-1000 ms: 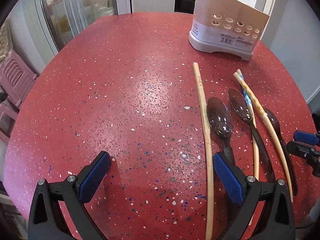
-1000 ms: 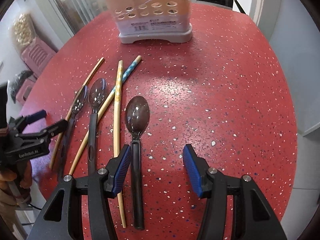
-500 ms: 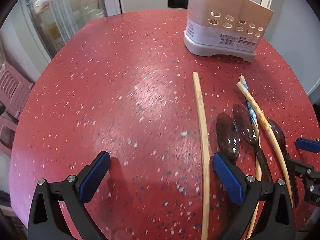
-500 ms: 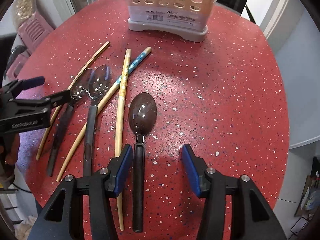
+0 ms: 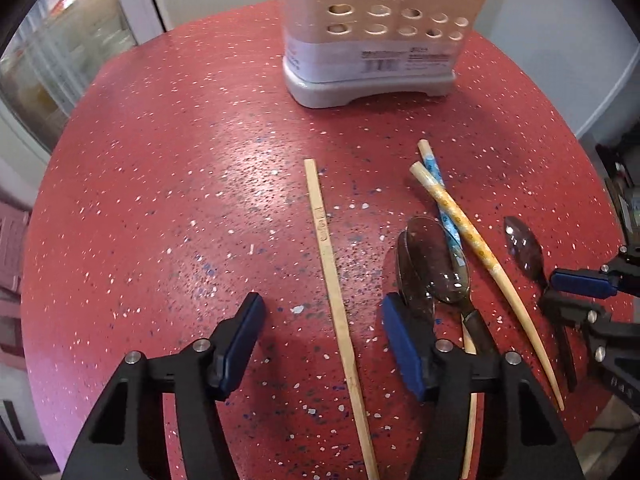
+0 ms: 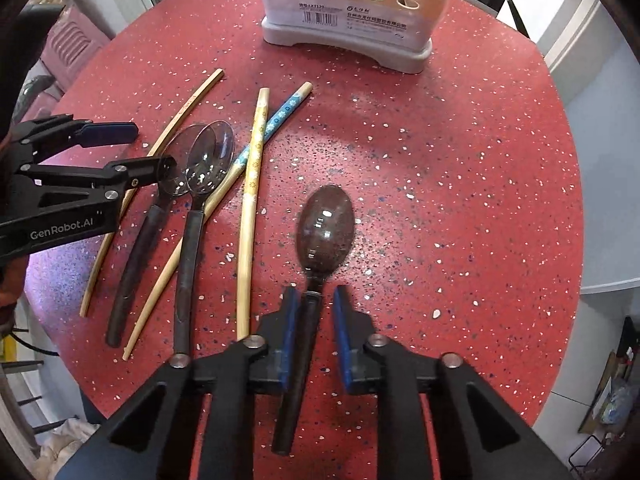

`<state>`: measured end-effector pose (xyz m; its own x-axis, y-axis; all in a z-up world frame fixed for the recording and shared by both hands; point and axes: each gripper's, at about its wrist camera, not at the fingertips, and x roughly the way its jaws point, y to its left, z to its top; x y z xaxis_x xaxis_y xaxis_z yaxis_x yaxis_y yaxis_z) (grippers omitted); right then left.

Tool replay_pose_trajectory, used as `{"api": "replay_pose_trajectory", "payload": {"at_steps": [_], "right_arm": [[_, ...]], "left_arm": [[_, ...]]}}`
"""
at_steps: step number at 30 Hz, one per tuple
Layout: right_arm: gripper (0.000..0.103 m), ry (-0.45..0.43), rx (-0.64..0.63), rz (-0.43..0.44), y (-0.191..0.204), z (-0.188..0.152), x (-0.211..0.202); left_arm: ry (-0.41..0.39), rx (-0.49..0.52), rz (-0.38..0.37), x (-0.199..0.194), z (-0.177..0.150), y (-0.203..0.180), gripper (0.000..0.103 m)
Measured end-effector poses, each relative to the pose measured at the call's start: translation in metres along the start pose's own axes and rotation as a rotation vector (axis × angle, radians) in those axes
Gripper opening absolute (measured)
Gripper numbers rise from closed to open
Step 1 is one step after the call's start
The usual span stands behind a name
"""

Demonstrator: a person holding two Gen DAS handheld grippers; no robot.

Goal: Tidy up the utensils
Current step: 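Grasp a dark spoon with the right gripper while the left grasps a bamboo chopstick, then lift the spoon and chopstick and carry both over the beige holder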

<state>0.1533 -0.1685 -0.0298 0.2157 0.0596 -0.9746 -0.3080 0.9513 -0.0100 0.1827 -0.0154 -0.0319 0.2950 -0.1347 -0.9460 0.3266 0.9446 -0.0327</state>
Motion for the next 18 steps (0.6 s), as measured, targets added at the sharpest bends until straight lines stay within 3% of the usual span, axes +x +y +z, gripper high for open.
{"api": "replay_pose_trajectory", "payload": {"at_steps": [10,12,18], "right_arm": [[0.012,-0.054,0.018,0.108,-0.025,-0.020,-0.005],[0.012,-0.071,0.021,0.112,-0.032,-0.024,-0.008],[0.013,-0.117,0.037,0.135,-0.052,-0.035,-0.023]], "left_arm": [[0.053,0.072,-0.037,0.000,0.008,-0.020,0.055],[0.051,0.063,-0.037,0.000,0.010,-0.021,0.035],[-0.020,-0.012,-0.053,-0.006,-0.001,-0.014,0.034]]}}
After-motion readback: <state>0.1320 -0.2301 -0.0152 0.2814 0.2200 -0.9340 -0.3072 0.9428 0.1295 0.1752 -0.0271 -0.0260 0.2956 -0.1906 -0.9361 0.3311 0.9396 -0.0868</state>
